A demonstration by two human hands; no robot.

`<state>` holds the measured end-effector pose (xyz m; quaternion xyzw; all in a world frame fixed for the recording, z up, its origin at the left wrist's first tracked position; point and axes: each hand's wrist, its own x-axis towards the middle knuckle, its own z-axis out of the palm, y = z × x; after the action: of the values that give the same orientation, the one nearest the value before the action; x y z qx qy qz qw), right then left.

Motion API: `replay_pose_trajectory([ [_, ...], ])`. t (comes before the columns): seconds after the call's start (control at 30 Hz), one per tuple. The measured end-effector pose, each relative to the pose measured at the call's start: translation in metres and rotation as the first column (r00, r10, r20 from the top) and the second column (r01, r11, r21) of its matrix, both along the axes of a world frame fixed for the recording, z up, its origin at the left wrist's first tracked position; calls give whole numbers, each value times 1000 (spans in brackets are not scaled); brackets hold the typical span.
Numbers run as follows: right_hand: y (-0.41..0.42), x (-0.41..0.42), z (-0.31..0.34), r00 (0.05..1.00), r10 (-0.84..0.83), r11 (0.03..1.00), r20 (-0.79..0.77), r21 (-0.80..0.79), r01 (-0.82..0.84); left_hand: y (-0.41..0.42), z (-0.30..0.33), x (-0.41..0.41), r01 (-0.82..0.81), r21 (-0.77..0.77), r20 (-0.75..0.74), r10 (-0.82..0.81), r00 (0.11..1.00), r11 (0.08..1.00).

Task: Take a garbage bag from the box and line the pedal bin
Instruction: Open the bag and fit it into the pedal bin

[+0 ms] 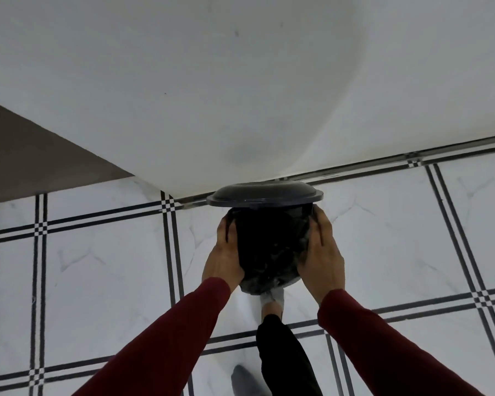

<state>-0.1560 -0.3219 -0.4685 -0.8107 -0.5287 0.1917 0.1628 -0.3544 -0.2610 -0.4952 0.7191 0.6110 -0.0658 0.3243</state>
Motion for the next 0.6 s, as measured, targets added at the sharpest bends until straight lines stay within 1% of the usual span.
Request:
replay_pose_trajectory([
  [0.07,-1,-1,-15,999,48,997,-9,54,-47,3,-23,6,-13,-3,30,13,999,1000],
  [0.13,-5,-1,-33,983,180,980,32,80,-182,8,-40,12,-6,-27,46,8,999,1000],
  [0.17,-6,0,-44,964,263,962,50,68,-266,11,-49,15,4,-42,52,-1,999,999],
  [0.23,-6,1,-64,908,417,909,28,-11,-417,20,-64,20,21,-76,66,-16,998,997],
  [0.3,1,-1,-84,862,503,845,-58,-175,-505,30,-78,25,63,-129,31,-59,998,990],
  [0.37,11,-6,-104,865,487,782,-121,-381,-493,42,-93,27,139,-230,-33,-151,988,963],
  [0.43,24,-7,-120,906,375,713,-196,-564,-417,52,-107,27,204,-327,-95,-247,964,923],
  [0.47,31,-7,-126,925,300,691,-235,-615,-380,55,-112,27,223,-344,-118,-277,953,912],
  [0.5,37,-8,-131,936,233,683,-265,-641,-351,56,-117,27,240,-326,-138,-297,945,914],
  [0.53,43,-7,-135,940,180,685,-290,-649,-332,57,-117,26,256,-259,-156,-302,941,931],
  [0.6,50,-4,-140,934,99,689,-344,-653,-314,54,-117,23,277,-64,-176,-284,942,959],
])
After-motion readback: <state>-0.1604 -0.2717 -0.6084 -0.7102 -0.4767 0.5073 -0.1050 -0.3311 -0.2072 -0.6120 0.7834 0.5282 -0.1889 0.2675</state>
